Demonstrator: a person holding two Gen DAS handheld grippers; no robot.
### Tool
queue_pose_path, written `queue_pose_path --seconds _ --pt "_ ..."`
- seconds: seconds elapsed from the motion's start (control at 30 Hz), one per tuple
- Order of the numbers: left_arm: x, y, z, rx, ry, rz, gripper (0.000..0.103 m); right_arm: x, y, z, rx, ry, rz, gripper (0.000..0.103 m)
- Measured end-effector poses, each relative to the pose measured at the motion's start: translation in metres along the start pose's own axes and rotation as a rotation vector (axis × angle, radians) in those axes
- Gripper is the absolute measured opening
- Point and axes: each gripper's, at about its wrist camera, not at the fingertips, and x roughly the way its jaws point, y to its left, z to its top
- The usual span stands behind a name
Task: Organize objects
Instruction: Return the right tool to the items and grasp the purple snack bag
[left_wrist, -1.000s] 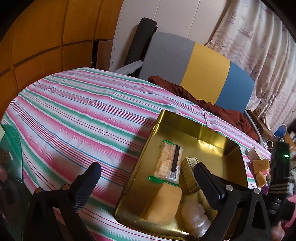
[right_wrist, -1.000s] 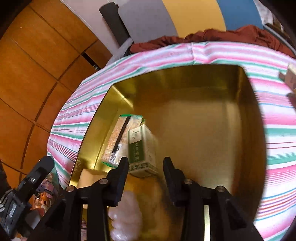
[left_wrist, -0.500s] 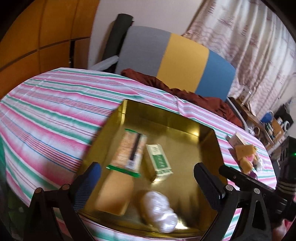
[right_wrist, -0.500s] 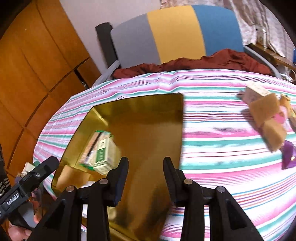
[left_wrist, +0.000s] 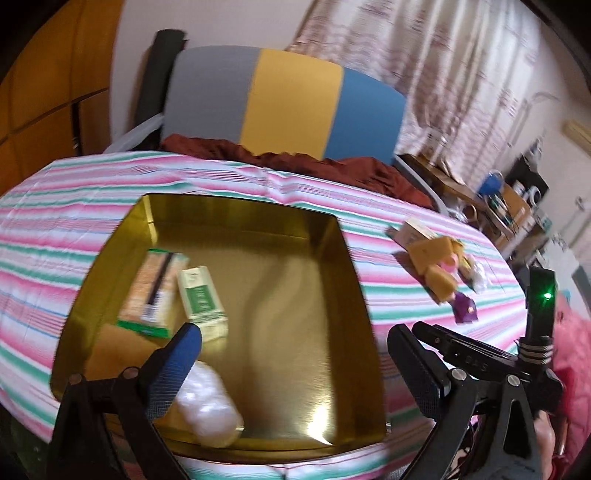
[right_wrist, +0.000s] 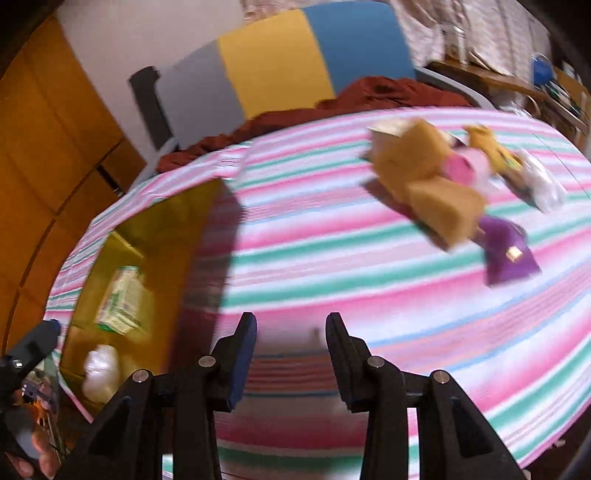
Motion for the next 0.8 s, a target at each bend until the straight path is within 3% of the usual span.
queue_pose_path --seconds 0.23,0.3,0.47,0.53,0.8 --pt "0.009 -0.047 -0.013 0.113 0.039 -0.069 0.102 -0.011 -0.064 -0.016 0.097 -0.054 -0.096 0.039" --pt "0.010 -0.058 -0.016 0.145 0.041 -0.077 0.102 -0.015 -0.083 -0.017 0.121 -0.092 -0.132 0.043" --pt "0.012 -0.077 -0.022 0.200 0.048 -0.081 0.103 -0.024 -0.123 -0.001 0.170 -0.192 -0.233 0.049" --pt "0.015 -0.081 -0.024 0.200 0.060 -0.085 0.103 -0.023 -0.137 0.010 0.179 -0.211 -0.227 0.049" --pt "0.020 -0.100 -0.022 0.231 0.060 -0.085 0.103 0.010 -0.157 0.042 0.128 -0.147 -0.266 0.049"
